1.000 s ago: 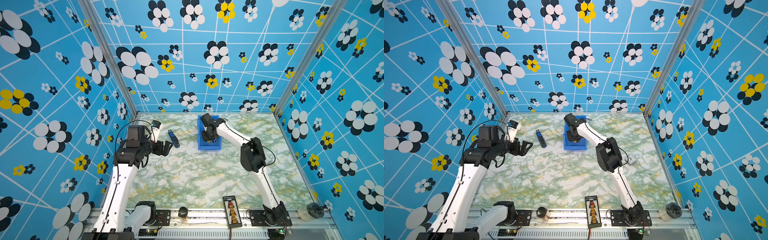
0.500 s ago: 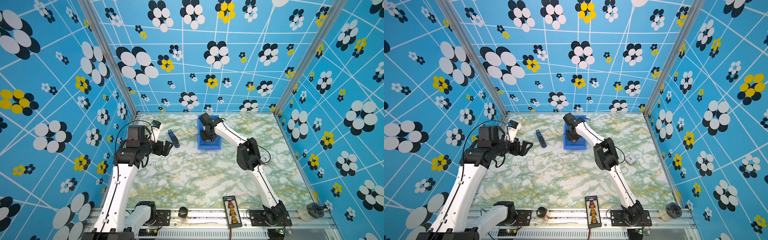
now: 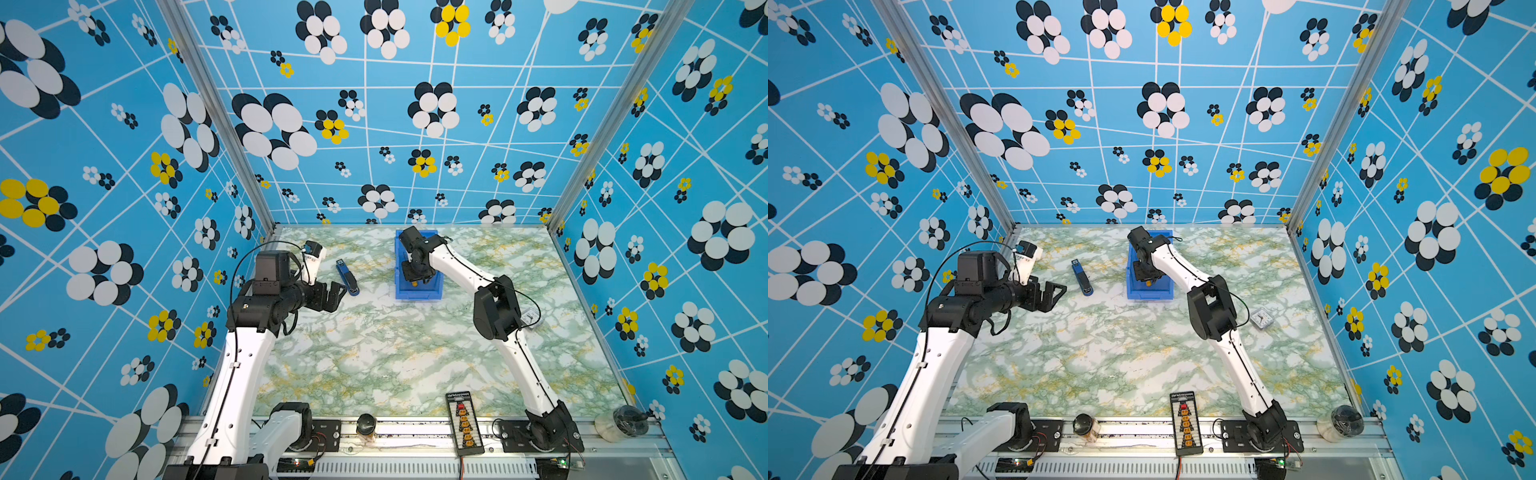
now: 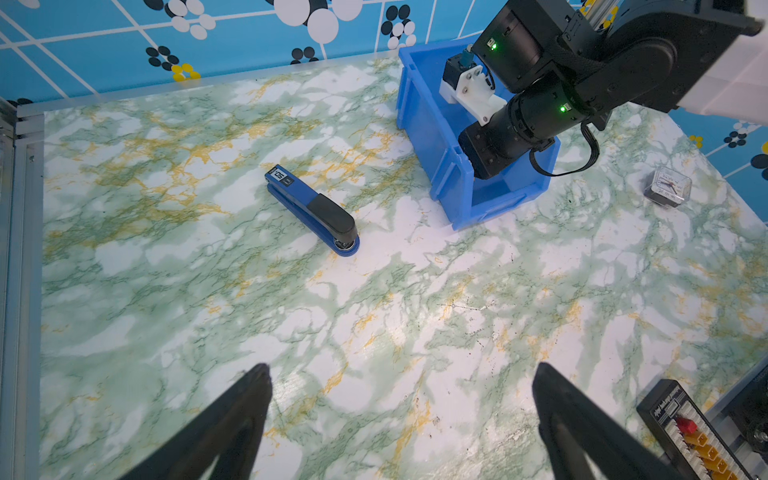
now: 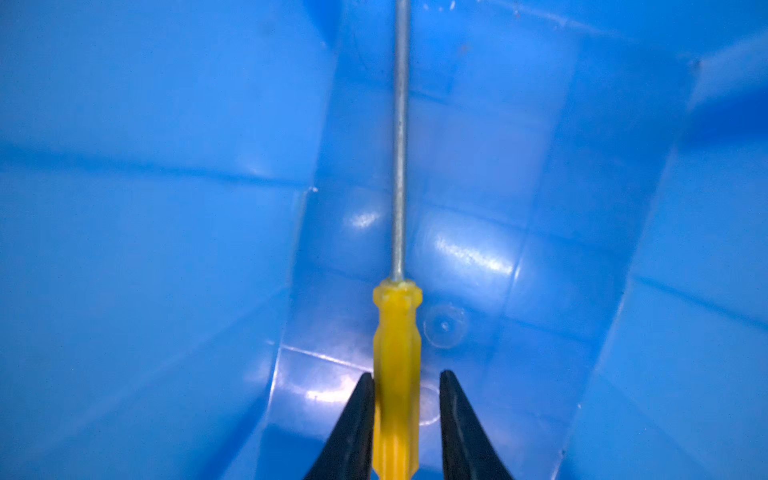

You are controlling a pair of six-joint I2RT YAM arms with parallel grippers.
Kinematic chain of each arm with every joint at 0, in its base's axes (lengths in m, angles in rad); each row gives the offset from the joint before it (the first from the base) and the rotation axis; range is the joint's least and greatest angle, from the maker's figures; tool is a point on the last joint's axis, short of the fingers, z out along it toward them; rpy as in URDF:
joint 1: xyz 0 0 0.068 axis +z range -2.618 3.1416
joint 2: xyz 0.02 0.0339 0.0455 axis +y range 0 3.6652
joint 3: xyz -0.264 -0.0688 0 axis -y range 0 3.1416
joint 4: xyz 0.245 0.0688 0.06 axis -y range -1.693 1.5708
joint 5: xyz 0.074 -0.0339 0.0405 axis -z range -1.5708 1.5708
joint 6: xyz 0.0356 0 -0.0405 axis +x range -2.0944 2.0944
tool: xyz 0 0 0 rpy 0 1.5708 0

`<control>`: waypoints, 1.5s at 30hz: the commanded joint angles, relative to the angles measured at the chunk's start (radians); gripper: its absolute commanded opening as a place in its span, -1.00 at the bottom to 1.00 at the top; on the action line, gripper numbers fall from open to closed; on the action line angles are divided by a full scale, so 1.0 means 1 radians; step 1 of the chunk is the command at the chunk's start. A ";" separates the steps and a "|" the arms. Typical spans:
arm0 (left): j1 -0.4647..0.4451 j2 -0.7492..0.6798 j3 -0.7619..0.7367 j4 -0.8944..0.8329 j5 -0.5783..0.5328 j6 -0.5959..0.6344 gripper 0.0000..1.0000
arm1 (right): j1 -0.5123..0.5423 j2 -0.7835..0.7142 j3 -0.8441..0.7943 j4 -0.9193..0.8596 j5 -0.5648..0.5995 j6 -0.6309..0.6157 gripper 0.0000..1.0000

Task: Put the screwdriver in the bin

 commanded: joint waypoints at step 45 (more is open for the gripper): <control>0.184 0.058 -0.640 1.063 -0.213 -0.278 0.98 | -0.200 -1.507 -1.760 1.120 0.398 -0.225 0.99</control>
